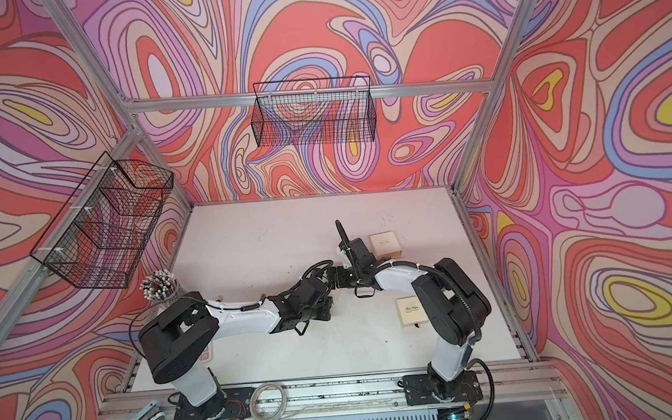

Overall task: Take out the earrings from the drawer-style jewelry box
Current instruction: Close the drawer of the jewelry box, then move the jewelry box to the center of the board.

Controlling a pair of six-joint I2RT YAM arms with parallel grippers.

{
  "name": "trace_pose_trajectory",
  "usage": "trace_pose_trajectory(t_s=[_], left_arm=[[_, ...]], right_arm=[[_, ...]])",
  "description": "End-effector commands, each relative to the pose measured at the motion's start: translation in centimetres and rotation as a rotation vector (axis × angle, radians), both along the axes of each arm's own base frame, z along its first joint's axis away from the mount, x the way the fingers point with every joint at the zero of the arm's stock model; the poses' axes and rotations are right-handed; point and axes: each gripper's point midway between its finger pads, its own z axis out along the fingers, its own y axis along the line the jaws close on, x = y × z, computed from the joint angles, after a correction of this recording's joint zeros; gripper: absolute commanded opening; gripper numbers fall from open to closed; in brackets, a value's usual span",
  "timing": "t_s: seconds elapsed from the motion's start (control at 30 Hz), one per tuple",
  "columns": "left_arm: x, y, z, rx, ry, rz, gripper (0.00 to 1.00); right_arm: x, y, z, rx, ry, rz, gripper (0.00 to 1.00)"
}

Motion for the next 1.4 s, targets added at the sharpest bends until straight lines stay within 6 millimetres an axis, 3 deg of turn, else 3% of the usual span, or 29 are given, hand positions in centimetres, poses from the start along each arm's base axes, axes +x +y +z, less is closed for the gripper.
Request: trace_pose_trajectory(t_s=[0.0,0.07,0.23,0.3,0.37,0.5,0.73,1.03,1.37], left_arm=[[-0.2,-0.6,2.7,-0.081,-0.041,-0.043,0.03],[-1.6,0.3,3.4,-0.07,-0.043,-0.074,0.11],[-2.9,3.8,5.6,0.039,-0.089,-0.082,0.48],[-2.8,4.3,6.9,0.069,-0.124,-0.104,0.7],[-2.4,4.7,8.1,0.102,-0.152,-0.107,0.99],[-1.8,4.0,8.9,0.128,-0.157,-0.179,1.0],[0.2,2.2,6.4,0.286,-0.066,-0.264,1.0],[3.5,1.5,3.3,0.493,-0.061,-0.278,1.0],[5.6,1.7,1.9,0.591,-0.063,-0.202,1.0]], right_arm=[[0.1,0.3,0.8,0.0,0.017,-0.035,0.94],[1.2,0.5,1.6,0.005,-0.005,-0.067,0.95],[3.8,0.9,4.2,0.024,-0.071,-0.127,0.96],[4.7,0.7,5.3,0.028,-0.096,-0.155,0.97],[5.3,-0.2,6.8,0.031,-0.124,-0.198,0.97],[5.1,-2.9,10.1,0.051,-0.192,-0.285,0.98],[1.5,-7.0,12.9,0.032,-0.252,-0.359,0.98],[-2.2,-8.4,12.8,0.071,-0.237,-0.348,0.98],[-3.3,-8.1,11.1,0.089,-0.198,-0.32,0.97]])
